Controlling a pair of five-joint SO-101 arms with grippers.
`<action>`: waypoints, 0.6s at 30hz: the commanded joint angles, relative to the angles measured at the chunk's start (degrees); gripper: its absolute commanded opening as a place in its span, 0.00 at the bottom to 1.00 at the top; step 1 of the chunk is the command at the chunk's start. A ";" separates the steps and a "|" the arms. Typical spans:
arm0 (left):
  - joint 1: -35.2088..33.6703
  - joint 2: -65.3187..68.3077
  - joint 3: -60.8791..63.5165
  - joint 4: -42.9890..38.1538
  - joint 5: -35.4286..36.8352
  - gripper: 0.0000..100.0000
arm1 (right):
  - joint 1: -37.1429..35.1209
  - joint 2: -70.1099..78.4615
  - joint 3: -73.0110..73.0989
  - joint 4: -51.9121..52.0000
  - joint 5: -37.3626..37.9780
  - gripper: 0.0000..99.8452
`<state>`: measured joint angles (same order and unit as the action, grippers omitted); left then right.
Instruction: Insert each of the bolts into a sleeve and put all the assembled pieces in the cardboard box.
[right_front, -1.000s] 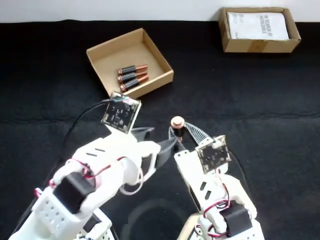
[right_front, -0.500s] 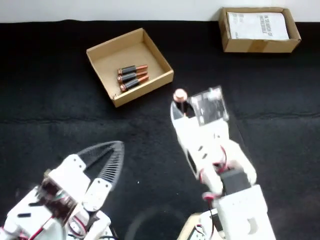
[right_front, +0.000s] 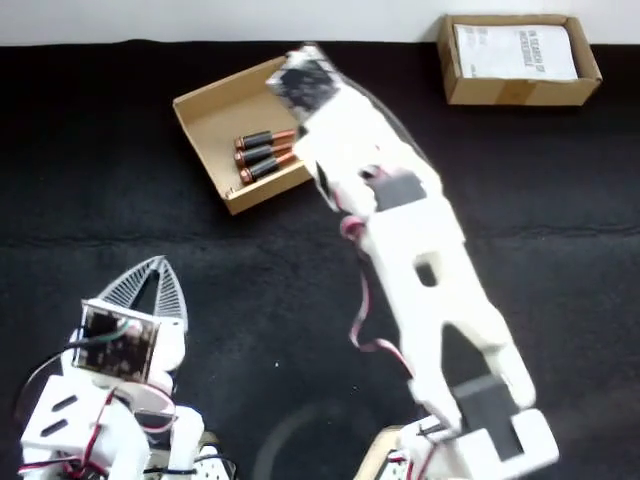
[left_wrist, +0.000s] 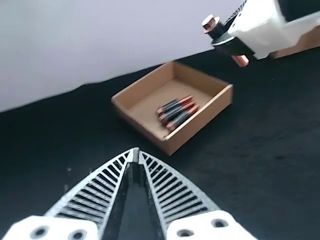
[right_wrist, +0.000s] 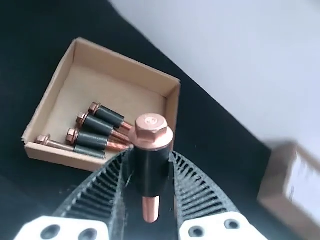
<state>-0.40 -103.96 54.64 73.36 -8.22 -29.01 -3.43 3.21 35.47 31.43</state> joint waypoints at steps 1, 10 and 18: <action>-5.41 -0.31 1.80 -0.09 0.00 0.01 | -2.33 9.45 -12.26 -1.54 6.33 0.01; -12.18 -0.31 13.76 -0.26 0.00 0.01 | -4.88 34.24 -34.07 -1.63 30.59 0.01; -16.04 -0.40 28.62 -15.56 0.09 0.01 | -4.88 52.53 -56.31 -1.36 35.78 0.01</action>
<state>-14.90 -103.87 80.31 64.48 -8.22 -33.41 46.77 -43.74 35.38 66.07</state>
